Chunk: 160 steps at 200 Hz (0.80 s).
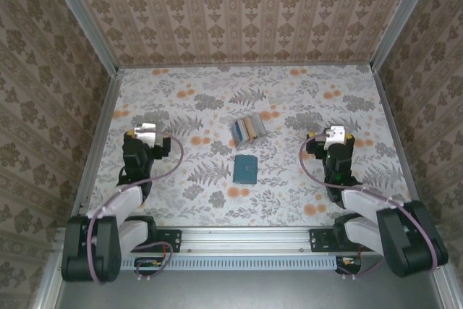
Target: Put the credit cards into the card holder
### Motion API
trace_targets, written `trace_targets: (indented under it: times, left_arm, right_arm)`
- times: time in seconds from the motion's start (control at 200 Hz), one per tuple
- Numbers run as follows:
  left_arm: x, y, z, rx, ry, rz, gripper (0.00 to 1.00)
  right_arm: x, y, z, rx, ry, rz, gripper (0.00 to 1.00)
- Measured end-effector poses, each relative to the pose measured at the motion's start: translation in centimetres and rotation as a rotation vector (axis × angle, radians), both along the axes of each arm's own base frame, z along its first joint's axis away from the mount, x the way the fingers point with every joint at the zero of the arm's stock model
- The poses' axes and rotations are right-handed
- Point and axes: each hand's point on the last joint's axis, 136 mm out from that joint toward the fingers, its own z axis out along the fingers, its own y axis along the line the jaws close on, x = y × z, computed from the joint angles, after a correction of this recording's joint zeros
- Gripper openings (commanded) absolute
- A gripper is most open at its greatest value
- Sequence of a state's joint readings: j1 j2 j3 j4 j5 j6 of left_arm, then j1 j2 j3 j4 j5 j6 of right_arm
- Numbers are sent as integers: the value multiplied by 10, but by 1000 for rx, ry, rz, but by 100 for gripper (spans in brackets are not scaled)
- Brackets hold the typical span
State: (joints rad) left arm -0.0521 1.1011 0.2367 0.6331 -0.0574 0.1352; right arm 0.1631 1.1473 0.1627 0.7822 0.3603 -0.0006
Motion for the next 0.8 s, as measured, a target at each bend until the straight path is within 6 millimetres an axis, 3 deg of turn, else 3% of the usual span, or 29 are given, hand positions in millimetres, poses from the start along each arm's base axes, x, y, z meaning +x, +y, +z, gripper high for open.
trace_targets:
  times: [0.225, 0.355, 0.425, 0.56, 0.65, 0.8]
  left_arm:
    - [19, 20, -41, -109, 46, 61, 100]
    - [31, 22, -58, -143, 83, 53, 100]
    - [42, 16, -52, -142, 81, 37, 100]
    - [62, 3, -28, -140, 25, -3, 100]
    - [62, 2, -28, -132, 31, -1, 100]
    - [60, 1, -35, -124, 61, 6, 100]
  right_arm:
    - [22, -8, -11, 22, -13, 1, 100]
    - [35, -5, -37, 23, 32, 16, 100]
    - [37, -3, -40, 31, 50, 33, 100]
    - [67, -7, -18, 57, 24, 44, 100]
    - [74, -8, -7, 71, 0, 43, 100]
    - [71, -7, -16, 81, 38, 44, 100]
